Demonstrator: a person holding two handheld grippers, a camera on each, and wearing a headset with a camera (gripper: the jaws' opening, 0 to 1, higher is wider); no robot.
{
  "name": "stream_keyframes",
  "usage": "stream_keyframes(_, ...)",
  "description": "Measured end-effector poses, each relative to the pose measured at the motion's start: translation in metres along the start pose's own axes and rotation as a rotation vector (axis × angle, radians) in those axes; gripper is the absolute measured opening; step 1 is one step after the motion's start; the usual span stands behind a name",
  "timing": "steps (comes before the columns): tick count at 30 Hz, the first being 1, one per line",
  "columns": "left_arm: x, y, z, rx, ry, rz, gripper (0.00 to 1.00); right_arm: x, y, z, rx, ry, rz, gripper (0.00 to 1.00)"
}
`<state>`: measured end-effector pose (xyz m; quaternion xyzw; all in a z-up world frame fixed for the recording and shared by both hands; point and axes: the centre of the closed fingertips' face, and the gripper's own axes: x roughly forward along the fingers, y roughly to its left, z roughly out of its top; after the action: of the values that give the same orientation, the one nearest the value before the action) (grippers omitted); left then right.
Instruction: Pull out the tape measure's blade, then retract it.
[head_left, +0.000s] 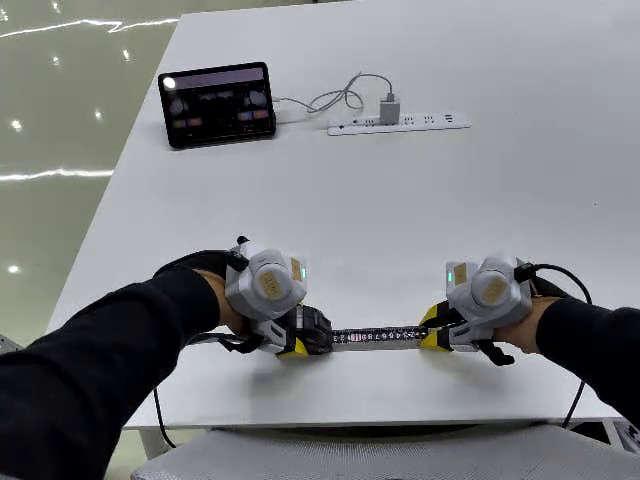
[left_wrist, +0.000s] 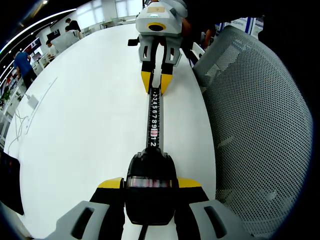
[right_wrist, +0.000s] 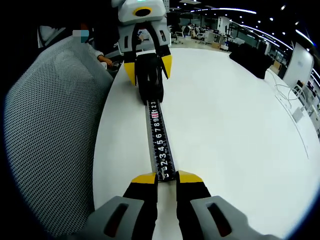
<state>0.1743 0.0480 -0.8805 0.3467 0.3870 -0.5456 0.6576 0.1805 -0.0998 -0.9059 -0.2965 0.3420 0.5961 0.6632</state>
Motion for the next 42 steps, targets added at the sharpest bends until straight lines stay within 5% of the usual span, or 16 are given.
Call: stream_keyframes(42, 0.001, 0.0, 0.001, -0.007, -0.004, 0.008, 0.34, -0.016, -0.004, -0.02, 0.036, 0.009, -0.008, 0.08)
